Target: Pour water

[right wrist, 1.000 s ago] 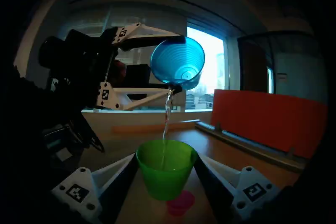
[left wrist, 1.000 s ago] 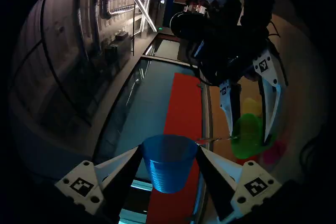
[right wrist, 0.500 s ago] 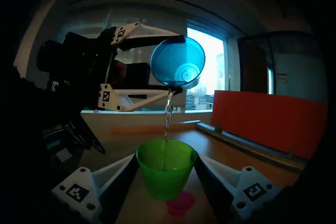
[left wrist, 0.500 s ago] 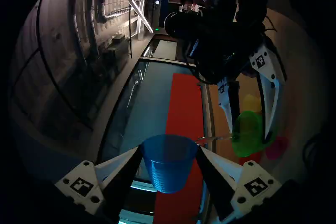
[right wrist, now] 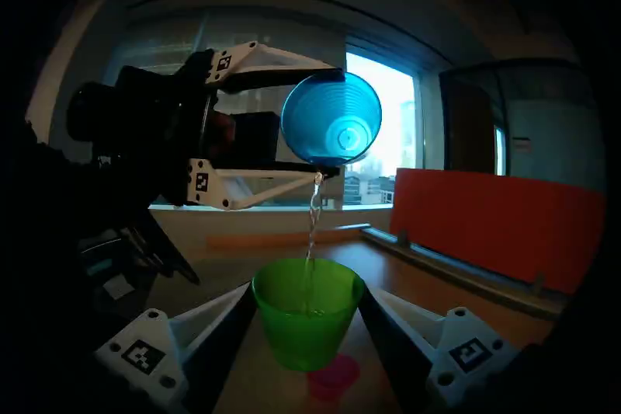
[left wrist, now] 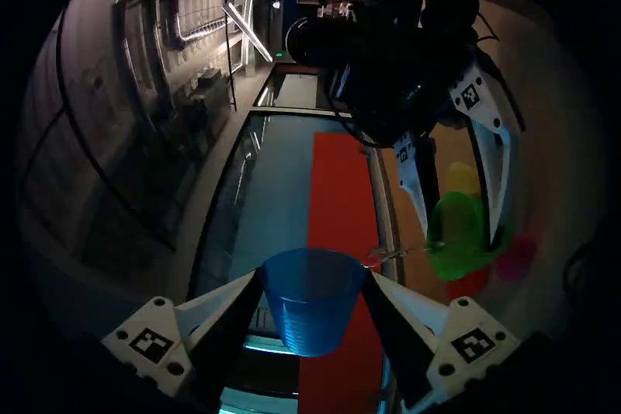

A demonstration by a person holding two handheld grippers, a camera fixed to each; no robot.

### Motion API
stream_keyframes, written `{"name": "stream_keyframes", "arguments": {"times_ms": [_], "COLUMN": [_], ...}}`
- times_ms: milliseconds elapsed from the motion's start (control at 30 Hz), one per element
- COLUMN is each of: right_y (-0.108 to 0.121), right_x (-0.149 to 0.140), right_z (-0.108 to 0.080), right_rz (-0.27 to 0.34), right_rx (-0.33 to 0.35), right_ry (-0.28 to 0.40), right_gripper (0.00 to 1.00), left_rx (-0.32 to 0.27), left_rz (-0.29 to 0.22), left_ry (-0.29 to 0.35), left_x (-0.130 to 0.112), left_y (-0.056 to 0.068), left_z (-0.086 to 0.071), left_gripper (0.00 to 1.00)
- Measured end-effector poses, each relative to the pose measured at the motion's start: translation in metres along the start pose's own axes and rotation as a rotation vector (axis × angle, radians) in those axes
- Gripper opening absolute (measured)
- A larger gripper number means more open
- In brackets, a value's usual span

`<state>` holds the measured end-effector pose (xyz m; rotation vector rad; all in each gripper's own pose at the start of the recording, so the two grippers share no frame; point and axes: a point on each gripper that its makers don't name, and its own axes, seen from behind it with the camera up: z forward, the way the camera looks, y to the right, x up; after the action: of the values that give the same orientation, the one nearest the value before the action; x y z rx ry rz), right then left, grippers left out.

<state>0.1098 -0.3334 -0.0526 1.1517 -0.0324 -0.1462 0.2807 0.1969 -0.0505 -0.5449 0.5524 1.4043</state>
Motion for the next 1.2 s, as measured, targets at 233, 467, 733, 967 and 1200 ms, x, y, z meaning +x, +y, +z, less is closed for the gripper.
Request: {"name": "stream_keyframes", "arguments": {"times_ms": [233,467,733,967,1200], "right_y": [0.001,0.001,0.002,0.002,0.002], "right_x": [0.000,0.000,0.001,0.002,0.002], "right_z": [0.000,-0.001,-0.001,-0.002,-0.002], "right_rz": [0.000,0.001,0.000,0.002,0.002], "right_rx": [-0.001,-0.003,-0.007,-0.008,-0.009], "right_ry": [0.000,0.000,0.004,0.008,0.010], "right_gripper": [0.91,0.91,0.92,0.91,0.92], "left_rx": [0.001,0.002,0.004,0.006,0.009], "left_rz": [0.039,0.067,0.097,0.117,0.121], "left_ry": [0.005,0.005,0.002,0.005,-0.001], "left_x": [0.003,0.008,0.013,0.017,0.014], "left_y": [-0.003,-0.003,0.001,0.007,0.004], "left_z": [0.000,-0.003,-0.007,-0.008,-0.005], "left_gripper": [0.89,0.89,0.89,0.89,0.89]}}
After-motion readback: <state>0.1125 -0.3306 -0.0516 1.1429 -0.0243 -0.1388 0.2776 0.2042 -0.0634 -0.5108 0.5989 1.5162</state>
